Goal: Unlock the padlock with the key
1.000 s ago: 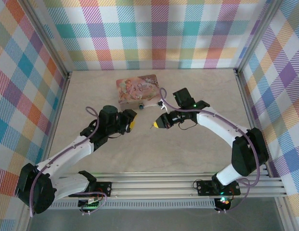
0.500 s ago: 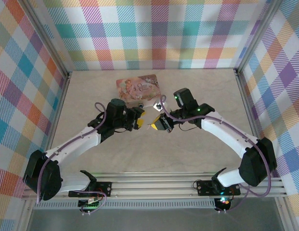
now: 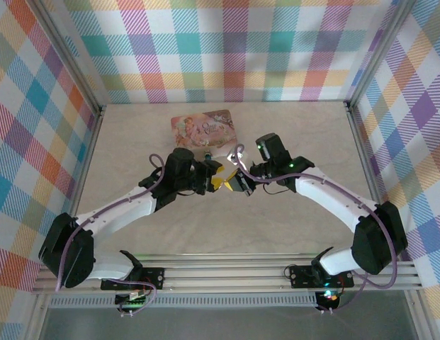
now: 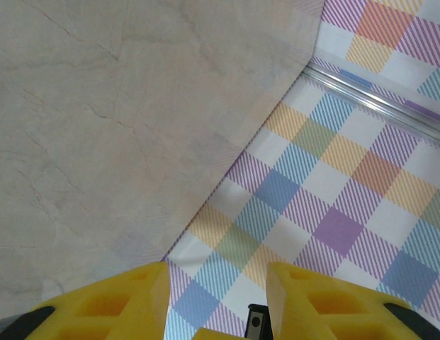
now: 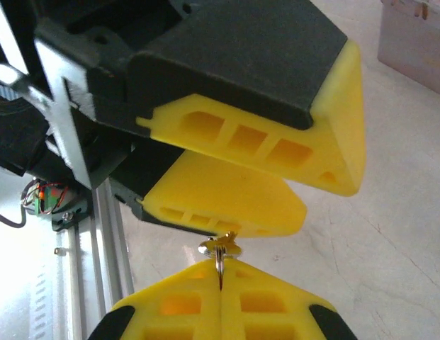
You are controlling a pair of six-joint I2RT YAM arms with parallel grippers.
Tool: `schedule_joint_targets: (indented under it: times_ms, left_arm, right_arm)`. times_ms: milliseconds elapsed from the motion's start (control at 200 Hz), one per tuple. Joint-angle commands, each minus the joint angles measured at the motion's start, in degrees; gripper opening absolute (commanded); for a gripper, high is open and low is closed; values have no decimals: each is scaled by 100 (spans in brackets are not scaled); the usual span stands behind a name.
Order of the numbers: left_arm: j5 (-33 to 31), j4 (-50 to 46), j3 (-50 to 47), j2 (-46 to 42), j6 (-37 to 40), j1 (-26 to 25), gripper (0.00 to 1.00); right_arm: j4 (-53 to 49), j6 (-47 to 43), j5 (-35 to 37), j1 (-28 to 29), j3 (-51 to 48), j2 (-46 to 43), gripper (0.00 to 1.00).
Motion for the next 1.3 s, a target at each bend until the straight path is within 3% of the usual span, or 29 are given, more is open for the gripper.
schedule_joint_targets:
  times_ms: [0, 255, 720, 1295]
  left_arm:
    - [85, 384, -73, 100, -238, -78, 40]
    - [19, 46, -182, 19, -206, -80, 51]
    - [164, 506, -241, 144, -235, -80, 51]
    - [51, 416, -247, -11, -122, -83, 20]
  right_arm:
    - [421, 117, 56, 41, -82, -180, 0]
    - [490, 105, 238, 42, -221, -248, 0]
    - [619, 215, 113, 42, -347, -242, 0]
    - [599, 621, 350, 42, -400, -215, 0]
